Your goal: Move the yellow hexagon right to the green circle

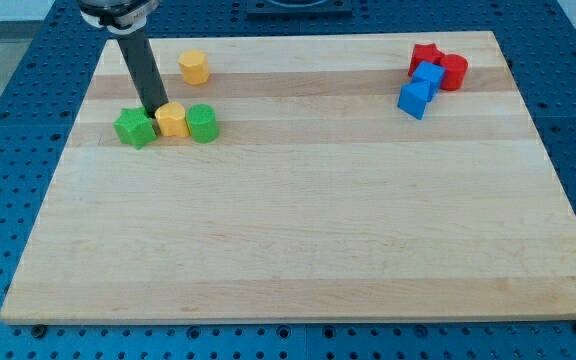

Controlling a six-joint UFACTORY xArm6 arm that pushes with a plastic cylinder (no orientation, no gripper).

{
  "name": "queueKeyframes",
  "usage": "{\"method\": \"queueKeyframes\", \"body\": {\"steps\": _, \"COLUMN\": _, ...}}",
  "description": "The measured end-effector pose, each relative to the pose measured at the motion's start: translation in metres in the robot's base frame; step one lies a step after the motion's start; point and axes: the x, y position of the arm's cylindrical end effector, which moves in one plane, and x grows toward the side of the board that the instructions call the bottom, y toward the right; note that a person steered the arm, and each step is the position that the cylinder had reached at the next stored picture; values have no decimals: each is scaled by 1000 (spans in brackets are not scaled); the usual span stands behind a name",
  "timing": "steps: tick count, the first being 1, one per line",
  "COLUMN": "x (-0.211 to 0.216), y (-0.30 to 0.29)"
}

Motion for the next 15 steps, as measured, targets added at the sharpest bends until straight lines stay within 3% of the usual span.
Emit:
{"method": "queueKeyframes", "body": {"steps": 3, "x": -116, "y": 1}}
{"method": "queueKeyframes", "body": {"steps": 6, "x": -33, "y": 100}}
{"method": "queueKeyframes", "body": {"steps": 8, "x": -31, "y": 112}}
{"method": "queueKeyframes", "body": {"steps": 9, "x": -67, "y": 98}}
{"method": "queueKeyframes", "body": {"steps": 10, "x": -46, "y": 51}}
{"method": "queueKeyframes", "body": {"steps": 11, "x": -42, "y": 51}}
{"method": "queueKeyframes", "body": {"steps": 15, "x": -20, "y": 112}}
